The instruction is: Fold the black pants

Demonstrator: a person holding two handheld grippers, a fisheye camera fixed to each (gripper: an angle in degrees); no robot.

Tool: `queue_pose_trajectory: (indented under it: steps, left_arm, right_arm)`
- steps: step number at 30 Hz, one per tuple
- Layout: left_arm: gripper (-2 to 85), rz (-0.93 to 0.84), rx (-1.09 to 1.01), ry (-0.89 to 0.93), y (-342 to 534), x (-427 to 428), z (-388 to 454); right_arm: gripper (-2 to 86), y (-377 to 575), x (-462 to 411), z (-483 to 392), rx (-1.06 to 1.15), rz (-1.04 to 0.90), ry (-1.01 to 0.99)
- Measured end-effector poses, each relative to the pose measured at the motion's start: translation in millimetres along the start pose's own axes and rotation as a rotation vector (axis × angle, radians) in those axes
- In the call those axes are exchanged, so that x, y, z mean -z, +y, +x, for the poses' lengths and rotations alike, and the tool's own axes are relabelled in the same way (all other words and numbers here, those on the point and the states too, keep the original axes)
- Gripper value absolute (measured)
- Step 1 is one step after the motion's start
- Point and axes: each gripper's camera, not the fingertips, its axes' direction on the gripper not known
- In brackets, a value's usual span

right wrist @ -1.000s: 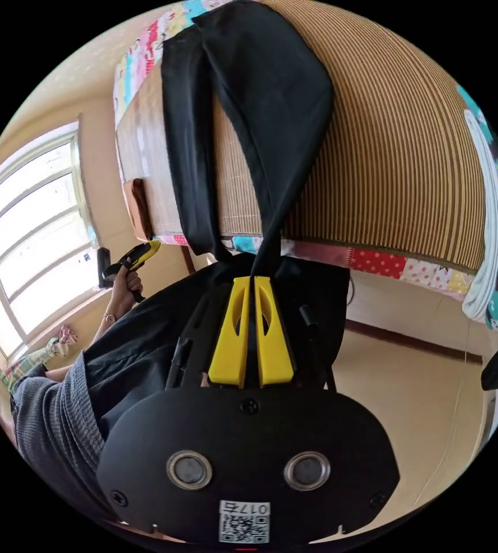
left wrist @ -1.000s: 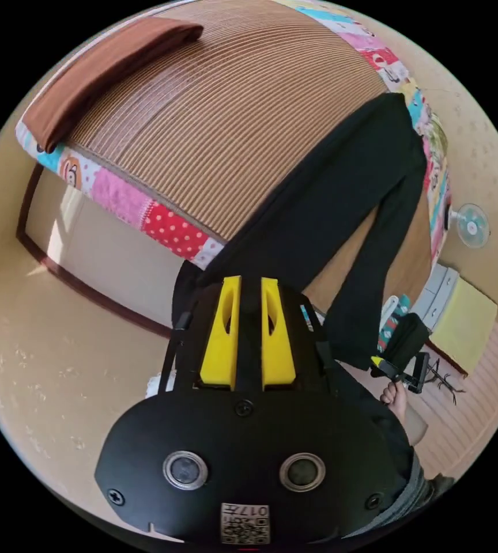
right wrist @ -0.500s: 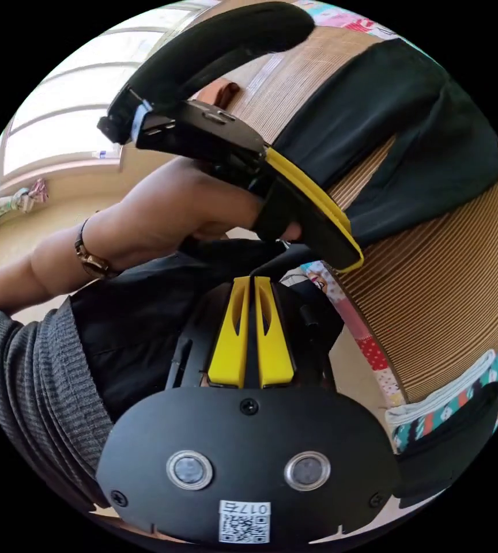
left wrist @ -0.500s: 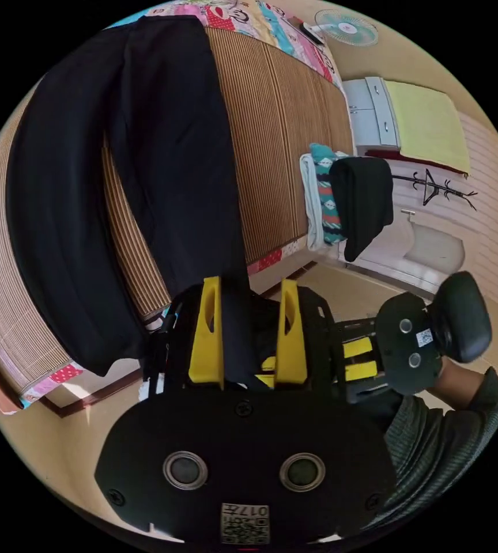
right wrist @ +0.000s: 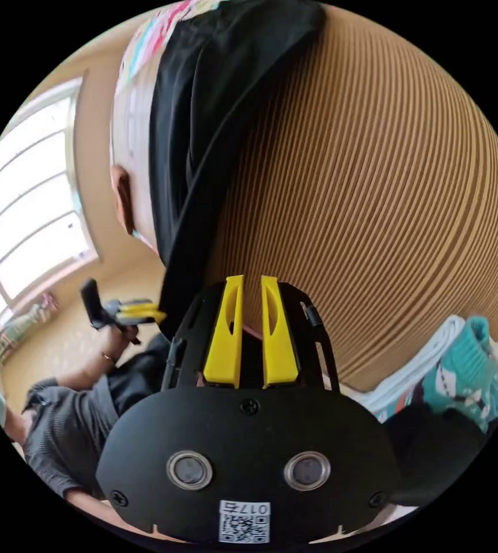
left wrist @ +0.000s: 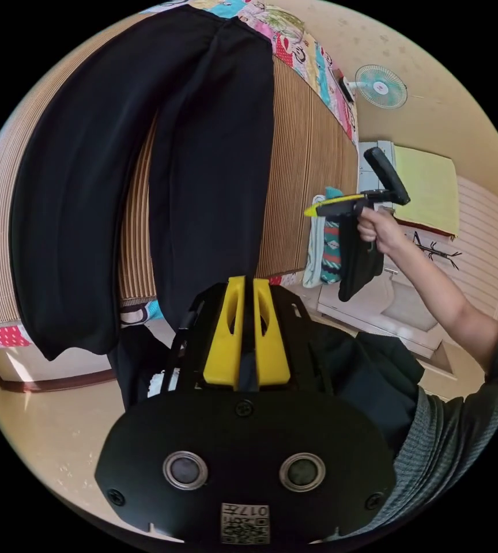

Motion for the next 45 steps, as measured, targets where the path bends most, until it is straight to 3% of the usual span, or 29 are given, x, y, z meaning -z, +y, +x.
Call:
queue_pose_trajectory:
  steps: [4, 8, 10, 15, 17, 20, 25, 28, 32, 35, 38, 43, 45]
  left_arm:
    - [2.7, 0.019, 0.059, 0.063, 9, 5, -17]
    - [2.7, 0.024, 0.102, 0.129, 15, 12, -36]
    - [2.5, 0.034, 0.127, 0.172, 18, 18, -46]
    - [1.9, 0.114, 0.200, 0.419, 38, 41, -95]
    - [1.4, 0.142, 0.187, 0.506, 49, 56, -115]
    - [0.6, 0.253, 0.216, 0.568, 78, 98, -157]
    - [0.1, 0.372, 0.226, 0.491, 116, 161, -205]
    - [-0.5, 0.334, 0.296, 0.309, 125, 181, -233]
    - [-0.9, 0.287, 0.347, 0.107, 131, 194, -273]
    - [-0.7, 0.215, 0.371, 0.025, 128, 193, -292]
    - [0.4, 0.264, 0.331, -0.010, 122, 205, -298]
    - [7.7, 0.226, 0.216, -0.094, 86, 211, -302]
    - [8.3, 0.113, 0.149, -0.190, 62, 198, -297]
  right_arm:
    - [9.0, -76, 44, 66, -0.209, 0.301, -0.222]
    - [11.5, -116, 34, 90, -0.296, 0.525, -0.466]
    - [9.9, -128, 26, 92, -0.325, 0.558, -0.458]
    - [3.8, -138, 35, 34, -0.354, 0.613, -0.023]
    - [3.1, -127, 43, -52, -0.186, 0.681, 0.255]
    - [2.6, -113, 32, -160, 0.035, 0.773, 0.483]
    - [2.4, -161, -7, -274, 0.261, 0.756, 0.453]
    - [2.3, -222, -46, -299, 0.324, 0.626, 0.329]
    - [2.3, -224, -58, -272, 0.405, 0.600, -0.071]
    - [2.7, -185, -82, -233, 0.371, 0.562, -0.017]
    - [4.0, -135, -126, -167, 0.226, 0.436, 0.055]
    - [7.9, -40, -204, -77, -0.011, 0.342, -0.066]
    - [8.9, -13, -234, -61, -0.080, 0.317, -0.123]
